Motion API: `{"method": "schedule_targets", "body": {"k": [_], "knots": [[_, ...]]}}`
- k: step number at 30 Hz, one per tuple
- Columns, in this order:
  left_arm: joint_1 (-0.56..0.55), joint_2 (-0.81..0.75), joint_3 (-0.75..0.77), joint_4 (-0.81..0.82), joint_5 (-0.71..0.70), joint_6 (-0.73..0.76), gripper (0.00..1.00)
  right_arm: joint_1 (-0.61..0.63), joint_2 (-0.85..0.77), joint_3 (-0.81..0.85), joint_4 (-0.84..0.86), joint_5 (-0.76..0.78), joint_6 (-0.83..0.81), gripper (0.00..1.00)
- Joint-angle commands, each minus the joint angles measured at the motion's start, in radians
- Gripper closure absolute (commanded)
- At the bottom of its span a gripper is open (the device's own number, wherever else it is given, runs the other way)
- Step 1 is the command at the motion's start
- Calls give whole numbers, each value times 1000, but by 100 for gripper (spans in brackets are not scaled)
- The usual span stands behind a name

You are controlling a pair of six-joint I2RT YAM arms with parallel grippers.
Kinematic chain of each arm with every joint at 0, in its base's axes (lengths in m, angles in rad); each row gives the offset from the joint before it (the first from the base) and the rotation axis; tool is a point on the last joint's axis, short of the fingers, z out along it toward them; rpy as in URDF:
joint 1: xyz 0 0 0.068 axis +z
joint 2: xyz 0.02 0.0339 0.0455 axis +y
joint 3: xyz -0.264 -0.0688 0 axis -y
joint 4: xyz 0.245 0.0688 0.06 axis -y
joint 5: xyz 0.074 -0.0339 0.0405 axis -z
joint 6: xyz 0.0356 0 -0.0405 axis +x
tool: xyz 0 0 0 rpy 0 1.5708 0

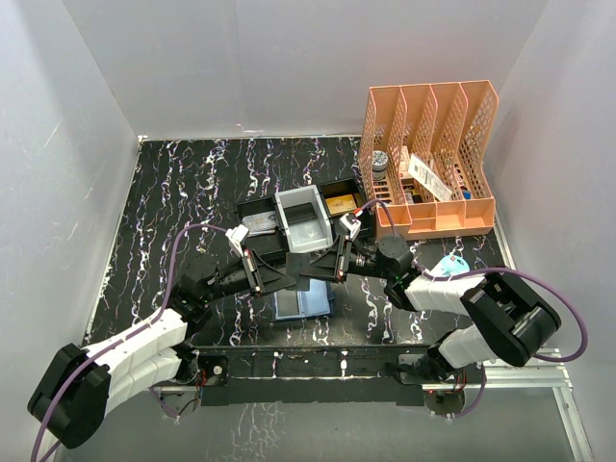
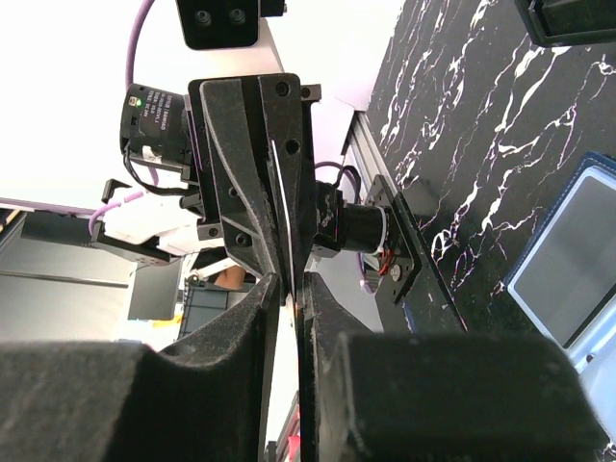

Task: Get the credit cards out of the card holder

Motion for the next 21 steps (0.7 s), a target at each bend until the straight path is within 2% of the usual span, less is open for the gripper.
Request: {"method": "schedule_targets", "body": {"k": [1,5,8,15,21], "knots": [[5,-1,4,39,-13,0,100,-1,-5,-7,112,-21,11,88],[4,5,4,52,-16,-6,100,-1,-4,-8,133,-30,19,92],[5,1,4,45,-21,-10,100,-2,-2,-9,139,-27,24,100],[5,-30,25,-66,-37,24,100,-2,-7,-3,136,-9,24,100],[4,-54,55,-178,-53,69,84,-2,-21,0,119,5,19,100]]}}
